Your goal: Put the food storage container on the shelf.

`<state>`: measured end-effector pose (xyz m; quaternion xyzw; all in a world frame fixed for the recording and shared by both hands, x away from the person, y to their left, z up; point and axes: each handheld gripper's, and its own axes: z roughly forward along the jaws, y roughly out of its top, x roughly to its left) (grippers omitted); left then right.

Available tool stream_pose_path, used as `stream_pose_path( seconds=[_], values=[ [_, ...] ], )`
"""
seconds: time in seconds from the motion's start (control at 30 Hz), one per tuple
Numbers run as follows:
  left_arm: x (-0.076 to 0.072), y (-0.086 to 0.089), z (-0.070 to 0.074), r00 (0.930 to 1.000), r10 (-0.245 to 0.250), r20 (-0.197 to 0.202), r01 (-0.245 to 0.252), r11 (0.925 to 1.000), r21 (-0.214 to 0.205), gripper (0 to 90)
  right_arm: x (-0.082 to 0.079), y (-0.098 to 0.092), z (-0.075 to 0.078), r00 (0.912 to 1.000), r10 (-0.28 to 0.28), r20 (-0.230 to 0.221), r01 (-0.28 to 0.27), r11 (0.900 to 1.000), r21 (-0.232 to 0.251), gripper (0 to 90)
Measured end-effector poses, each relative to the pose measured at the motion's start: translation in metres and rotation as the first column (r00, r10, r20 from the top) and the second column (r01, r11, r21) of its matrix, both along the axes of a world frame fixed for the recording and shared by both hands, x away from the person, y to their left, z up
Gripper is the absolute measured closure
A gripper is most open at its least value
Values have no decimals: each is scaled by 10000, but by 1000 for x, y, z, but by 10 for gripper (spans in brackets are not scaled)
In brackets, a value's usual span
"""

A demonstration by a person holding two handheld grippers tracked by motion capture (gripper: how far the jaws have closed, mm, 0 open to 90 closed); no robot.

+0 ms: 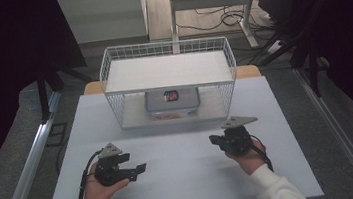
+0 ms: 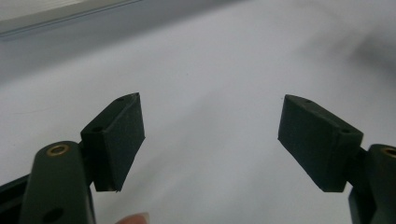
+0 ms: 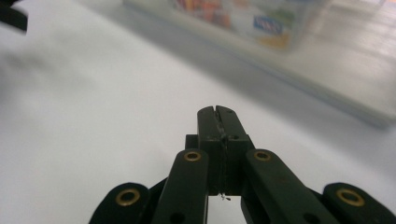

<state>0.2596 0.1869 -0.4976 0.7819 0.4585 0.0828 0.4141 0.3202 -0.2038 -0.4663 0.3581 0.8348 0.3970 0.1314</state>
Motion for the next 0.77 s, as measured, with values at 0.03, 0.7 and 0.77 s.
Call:
stream_pose_path(
  seconds=[0.03, 0.7, 0.77],
  values=[
    [0, 0, 0, 10000, 0, 0, 0, 10000, 0, 229, 0, 0, 0, 10000, 0, 0, 0, 10000, 0, 884],
    [0, 1, -1, 10000, -14, -18, 14, 10000, 74, 228, -23, -34, -11, 9985, -535, -146, 536, 9985, 107, 282],
    [1, 1, -1, 10000, -18, -11, 18, 10000, 68, 228, -24, -35, -11, 9983, -576, -109, 577, 9983, 90, 274]
  ],
)
